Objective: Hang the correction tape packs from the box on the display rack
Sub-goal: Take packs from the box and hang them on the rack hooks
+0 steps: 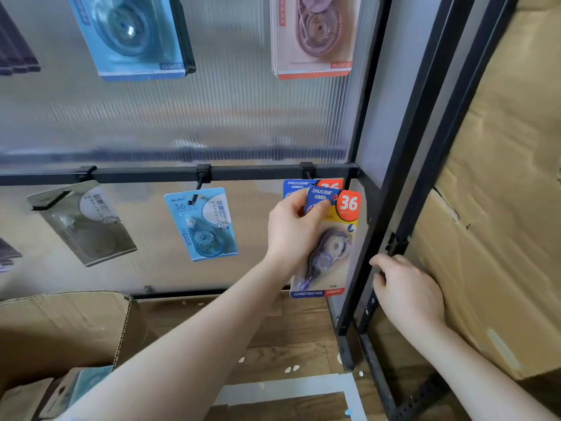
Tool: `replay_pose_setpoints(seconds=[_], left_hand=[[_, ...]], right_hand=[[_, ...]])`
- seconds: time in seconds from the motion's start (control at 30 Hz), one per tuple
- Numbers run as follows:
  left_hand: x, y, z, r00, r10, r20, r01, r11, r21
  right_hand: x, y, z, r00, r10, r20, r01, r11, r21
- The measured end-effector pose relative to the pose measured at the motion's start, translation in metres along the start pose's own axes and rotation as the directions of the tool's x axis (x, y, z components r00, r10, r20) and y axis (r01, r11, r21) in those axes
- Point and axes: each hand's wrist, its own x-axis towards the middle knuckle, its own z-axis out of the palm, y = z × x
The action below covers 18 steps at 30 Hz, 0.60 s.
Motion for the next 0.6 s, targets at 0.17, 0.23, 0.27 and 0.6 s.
replay_pose_setpoints(seconds=[0.17, 0.23, 0.27, 0.6], left_hand=[[0.001, 0.003, -0.001, 0.999, -0.036, -0.007, 0.035, 0.997, -0.076], [0.001, 0.002, -0.003, 0.999, -0.016, -0.029, 0.014, 0.996, -0.092], [0.001, 0.001, -0.004, 0.999, -0.007, -0.033, 0.003, 0.995, -0.104], [0.003, -0.013, -0.011, 0.999, -0.005, -0.035, 0.002, 0.996, -0.085]], right_hand=[[-0.001, 0.000, 0.000, 1.000, -0.002, 0.004, 0.002, 1.000, 0.019], [0.000, 0.000, 0.001, 1.000, 0.005, 0.005, -0.005, 1.000, 0.027], [0.000, 0.000, 0.001, 1.000, 0.008, 0.007, -0.008, 1.000, 0.025], [-0.001, 0.000, 0.002, 1.000, 0.017, 0.008, -0.017, 0.999, 0.028]])
